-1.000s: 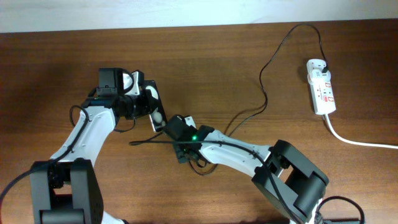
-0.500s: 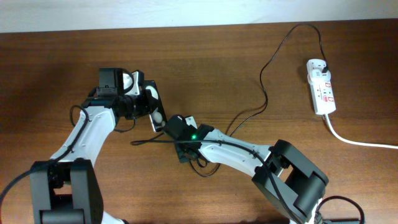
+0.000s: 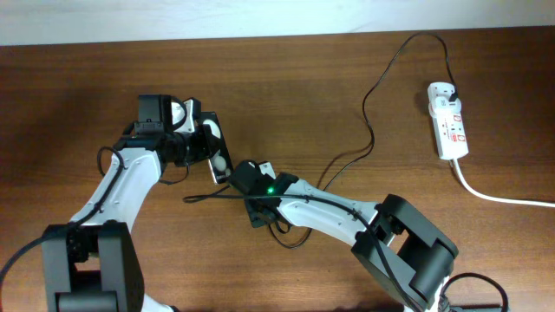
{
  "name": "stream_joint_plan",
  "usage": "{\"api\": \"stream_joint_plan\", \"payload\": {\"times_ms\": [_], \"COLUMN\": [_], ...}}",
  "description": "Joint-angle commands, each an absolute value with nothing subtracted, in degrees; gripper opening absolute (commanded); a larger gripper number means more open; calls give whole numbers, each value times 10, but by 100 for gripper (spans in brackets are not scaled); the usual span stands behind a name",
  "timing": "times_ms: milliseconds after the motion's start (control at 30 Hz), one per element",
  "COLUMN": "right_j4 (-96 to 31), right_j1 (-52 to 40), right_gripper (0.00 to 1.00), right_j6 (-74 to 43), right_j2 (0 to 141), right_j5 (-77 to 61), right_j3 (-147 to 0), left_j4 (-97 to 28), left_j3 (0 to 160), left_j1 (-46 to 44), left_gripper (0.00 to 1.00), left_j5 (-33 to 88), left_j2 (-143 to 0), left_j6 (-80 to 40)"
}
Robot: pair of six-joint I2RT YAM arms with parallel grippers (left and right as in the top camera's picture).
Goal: Plug charger to phone and switch on socket
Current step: 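Lift the cable plug upward toward the phone's bottom port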
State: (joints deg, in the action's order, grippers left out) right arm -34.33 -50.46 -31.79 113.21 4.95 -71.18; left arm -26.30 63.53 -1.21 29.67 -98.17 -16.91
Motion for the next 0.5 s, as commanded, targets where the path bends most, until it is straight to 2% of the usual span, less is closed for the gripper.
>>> {"api": "stream_joint_plan", "payload": {"times_ms": [0, 167, 267, 333, 467], "right_j4": [-376, -425, -425, -425, -382], "right_j1": [-501, -483, -455, -419, -384], "right_gripper": [4, 4, 4, 4, 4], "right_j6": [-318, -292, -218, -144, -107], "right_j2": [1144, 1079, 1004, 952, 936], "right_j5": [52, -29, -135, -271, -405], "right_j3": [-705, -720, -720, -715, -686], "left_j4": [-262, -264, -257, -253, -247], "left_j3": [634, 634, 634, 634, 627], "left_j1": [-13, -12, 5, 24, 65], "left_gripper": [0, 0, 0, 0, 0], "left_j5": [302, 329, 439, 508, 656], "left_j2": [-984, -983, -983, -983, -983], "left_j6": [-171, -157, -102, -69, -16]}}
